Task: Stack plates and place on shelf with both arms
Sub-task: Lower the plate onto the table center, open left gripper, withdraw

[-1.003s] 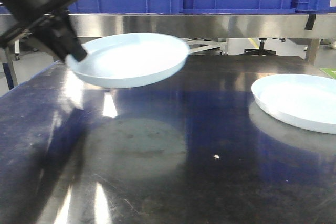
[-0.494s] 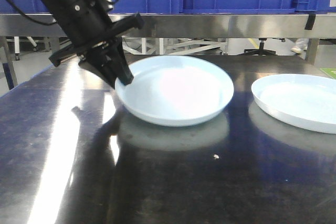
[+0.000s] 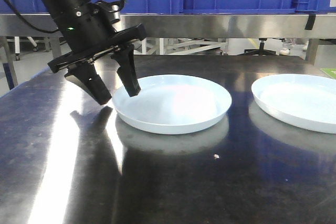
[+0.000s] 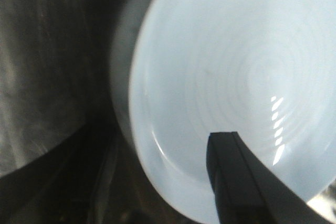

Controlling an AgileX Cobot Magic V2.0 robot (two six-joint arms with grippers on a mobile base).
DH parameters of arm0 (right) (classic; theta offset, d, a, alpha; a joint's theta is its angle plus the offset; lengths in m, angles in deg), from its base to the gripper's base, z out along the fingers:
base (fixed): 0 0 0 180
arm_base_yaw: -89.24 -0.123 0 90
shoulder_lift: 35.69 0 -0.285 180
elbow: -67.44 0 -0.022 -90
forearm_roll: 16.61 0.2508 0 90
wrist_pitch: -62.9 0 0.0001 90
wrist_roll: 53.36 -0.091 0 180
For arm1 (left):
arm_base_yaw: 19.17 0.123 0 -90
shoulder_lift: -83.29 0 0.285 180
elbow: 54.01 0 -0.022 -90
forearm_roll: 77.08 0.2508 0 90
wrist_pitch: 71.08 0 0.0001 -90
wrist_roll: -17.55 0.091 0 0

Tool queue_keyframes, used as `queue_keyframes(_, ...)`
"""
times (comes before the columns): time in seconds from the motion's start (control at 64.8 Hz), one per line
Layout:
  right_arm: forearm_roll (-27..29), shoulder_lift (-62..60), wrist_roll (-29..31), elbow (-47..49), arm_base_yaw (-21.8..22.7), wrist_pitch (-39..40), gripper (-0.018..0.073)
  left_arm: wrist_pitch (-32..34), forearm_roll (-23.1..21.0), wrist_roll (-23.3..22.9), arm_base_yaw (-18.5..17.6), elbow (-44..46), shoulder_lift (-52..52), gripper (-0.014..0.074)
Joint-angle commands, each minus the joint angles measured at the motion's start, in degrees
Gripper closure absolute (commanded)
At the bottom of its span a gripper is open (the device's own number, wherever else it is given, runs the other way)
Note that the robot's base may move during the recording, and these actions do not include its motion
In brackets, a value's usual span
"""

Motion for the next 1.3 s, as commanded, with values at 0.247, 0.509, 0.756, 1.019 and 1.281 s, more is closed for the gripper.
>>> queue_keyframes(0.247, -0.8, -1.1, 0.1, -0.1, 0.2, 5.0, 0.0511, -1.1, 7.4, -0.2, -2.1, 1.1, -10.8, 0.0297)
queue_keyframes(0.509, -0.8, -1.1, 0.1, -0.1, 0.2, 5.0, 0.0511, 5.3, 10.5, -0.2, -2.2, -3.9, -17.4, 0.051)
queue_keyframes(0.756, -0.8, -1.1, 0.1, -0.1, 0.2, 5.0, 0.0511, 31.1, 12.2, -0.2, -2.3, -19.4, -26.6, 0.051)
queue_keyframes(1.019, -0.8, -1.1, 0.1, -0.1, 0.2, 5.0, 0.0511, 56.8, 14.5, -0.2, -2.0, -38.4, -38.8, 0.0514)
queue_keyframes(1.281, -0.8, -1.1, 0.1, -0.1, 0.2, 5.0, 0.0511, 71.8, 14.5, 3.4, -2.0, -54.3, -52.5, 0.0514)
